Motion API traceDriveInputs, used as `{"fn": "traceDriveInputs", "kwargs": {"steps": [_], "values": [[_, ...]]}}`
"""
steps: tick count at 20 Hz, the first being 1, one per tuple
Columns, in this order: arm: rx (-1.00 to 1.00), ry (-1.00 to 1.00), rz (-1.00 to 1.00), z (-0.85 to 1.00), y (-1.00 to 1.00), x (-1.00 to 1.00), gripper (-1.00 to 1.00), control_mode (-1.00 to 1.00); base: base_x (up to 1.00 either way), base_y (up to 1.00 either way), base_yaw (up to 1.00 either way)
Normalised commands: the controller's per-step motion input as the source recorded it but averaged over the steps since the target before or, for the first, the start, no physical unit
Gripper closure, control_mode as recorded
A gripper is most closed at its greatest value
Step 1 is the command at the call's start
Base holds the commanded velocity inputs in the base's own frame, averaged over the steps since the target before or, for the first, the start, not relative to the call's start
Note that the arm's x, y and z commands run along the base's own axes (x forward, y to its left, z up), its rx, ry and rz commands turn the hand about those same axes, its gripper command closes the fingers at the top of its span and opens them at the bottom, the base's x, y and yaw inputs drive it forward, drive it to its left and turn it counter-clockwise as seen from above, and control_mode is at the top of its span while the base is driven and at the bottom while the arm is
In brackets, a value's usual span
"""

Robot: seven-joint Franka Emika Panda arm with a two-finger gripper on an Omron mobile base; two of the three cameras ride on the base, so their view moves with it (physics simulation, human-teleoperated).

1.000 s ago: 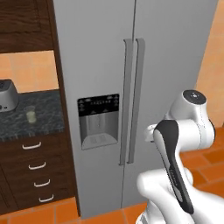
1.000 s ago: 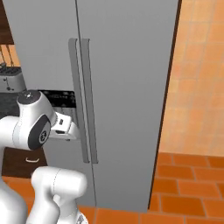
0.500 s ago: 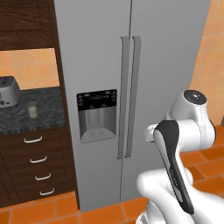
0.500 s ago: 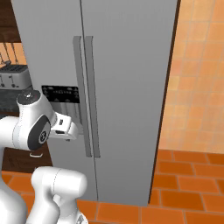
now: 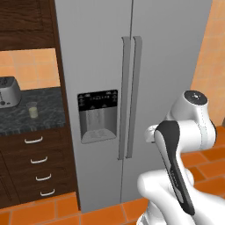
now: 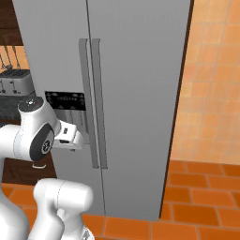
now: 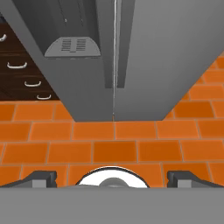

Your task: Grab a lemon wedge from the fridge and one ice cube from the ice bowl, and put them in the glass of lemonade.

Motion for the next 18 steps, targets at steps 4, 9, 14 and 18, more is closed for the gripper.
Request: {"fn": "traceDriveInputs", "kwargs": {"steps": [4, 9, 14, 18], "values": [[0.0, 0.0, 0.0, 0.0, 0.0, 0.0, -1.0, 1.0, 0.0, 0.0, 0.0], [0.0, 0.0, 0.0, 0.0, 0.0, 0.0, -1.0, 1.0, -0.03, 0.0, 0.01], [0.02, -0.17, 0.0, 0.15, 0.0, -0.01, -1.0, -1.0, 0.0, 0.0, 0.0], [0.13, -0.19, 0.04, 0.19, 0.02, 0.09, -1.0, -1.0, 0.0, 0.0, 0.0]]}}
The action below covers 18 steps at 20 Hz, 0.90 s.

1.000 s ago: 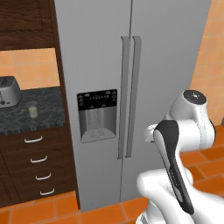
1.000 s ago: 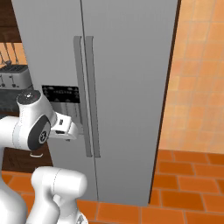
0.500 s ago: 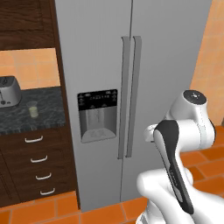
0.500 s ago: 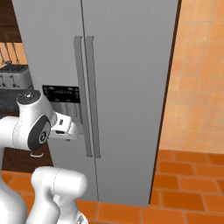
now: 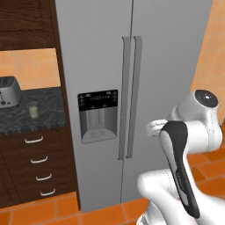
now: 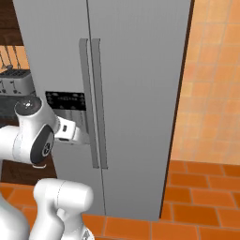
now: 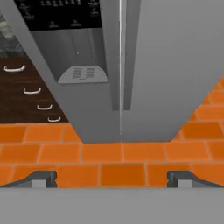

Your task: Grab a lemon wedge from the fridge and one ice cube from the ice bowl, and put them in the glass of lemonade.

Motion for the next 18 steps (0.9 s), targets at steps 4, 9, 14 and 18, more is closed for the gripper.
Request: {"fn": "traceDriveInputs", "kwargs": {"steps": [4, 9, 14, 18], "values": [[0.02, -0.09, 0.1, 0.89, 0.03, 0.69, -1.0, -1.0, 0.0, 0.0, 0.0], [-0.08, 0.05, 0.13, 0.9, -0.01, 0.95, -1.0, -1.0, 0.0, 0.0, 0.0], [-0.07, 0.06, 0.12, 0.16, -0.07, 0.84, -1.0, -1.0, 0.0, 0.0, 0.0], [0.0, -0.08, 0.0, -0.01, -0.2, 0.53, -1.0, -1.0, 0.0, 0.0, 0.0]]}}
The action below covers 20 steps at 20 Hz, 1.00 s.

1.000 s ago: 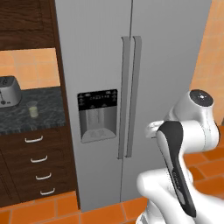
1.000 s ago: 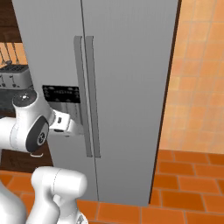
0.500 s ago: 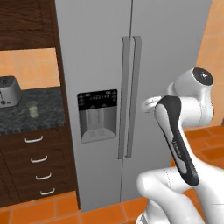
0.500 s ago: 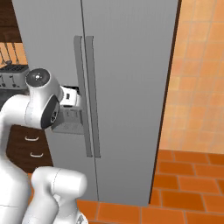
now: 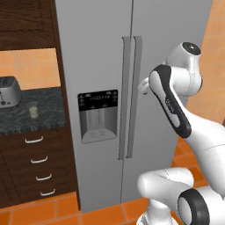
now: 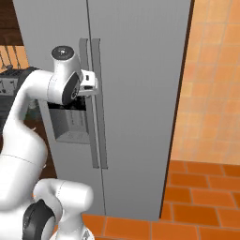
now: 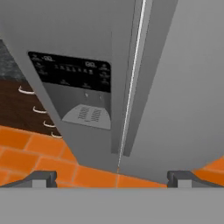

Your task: Grab a lemon wedge from the fridge and one ice cube from the ice bowl, and put them in the glass of lemonade.

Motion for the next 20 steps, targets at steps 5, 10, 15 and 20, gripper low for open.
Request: {"fn": "traceDriveInputs", "kwargs": {"steps": [5, 10, 15, 20], "values": [[-0.03, 0.0, -0.14, -0.03, -0.01, 0.79, -1.0, -1.0, 0.0, 0.0, 0.0], [0.0, 0.0, -0.13, -0.18, -0.01, 0.73, -1.0, -1.0, 0.0, 0.0, 0.0], [0.0, 0.0, 0.0, -0.32, 0.0, 0.67, -1.0, -1.0, 0.0, 0.0, 0.0], [0.0, 0.0, 0.0, -0.26, -0.05, 0.52, -1.0, -1.0, 0.0, 0.0, 0.0]]}}
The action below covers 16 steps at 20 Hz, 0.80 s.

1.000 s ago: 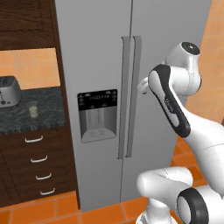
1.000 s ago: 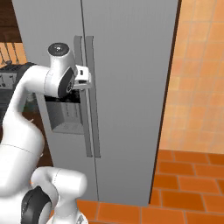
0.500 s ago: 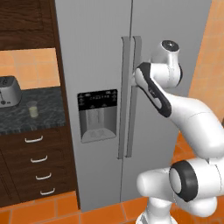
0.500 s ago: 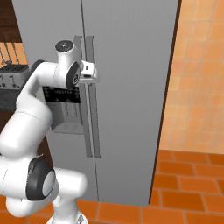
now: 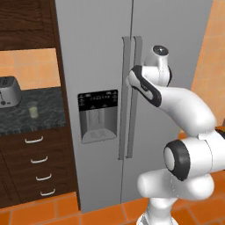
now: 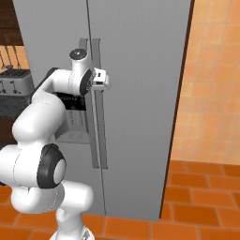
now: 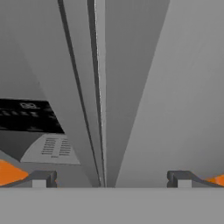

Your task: Grab a lemon wedge from the fridge and one ice cube from the ice bowl, and put them in the glass of lemonade.

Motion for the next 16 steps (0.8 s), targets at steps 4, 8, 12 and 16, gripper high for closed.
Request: {"fn": "traceDriveInputs", "kwargs": {"steps": [4, 8, 12, 16], "values": [[0.0, 0.0, 0.0, -0.13, -0.13, 0.25, -1.0, -1.0, 0.0, 0.0, 0.0], [0.0, 0.0, 0.0, -0.09, -0.11, 0.11, -1.0, -1.0, 0.0, 0.0, 0.0], [0.0, 0.0, 0.0, -0.18, 0.0, 0.28, -1.0, -1.0, 0.0, 0.0, 0.0], [0.0, 0.0, 0.0, -0.33, 0.0, 0.43, -1.0, -1.0, 0.0, 0.0, 0.0]]}}
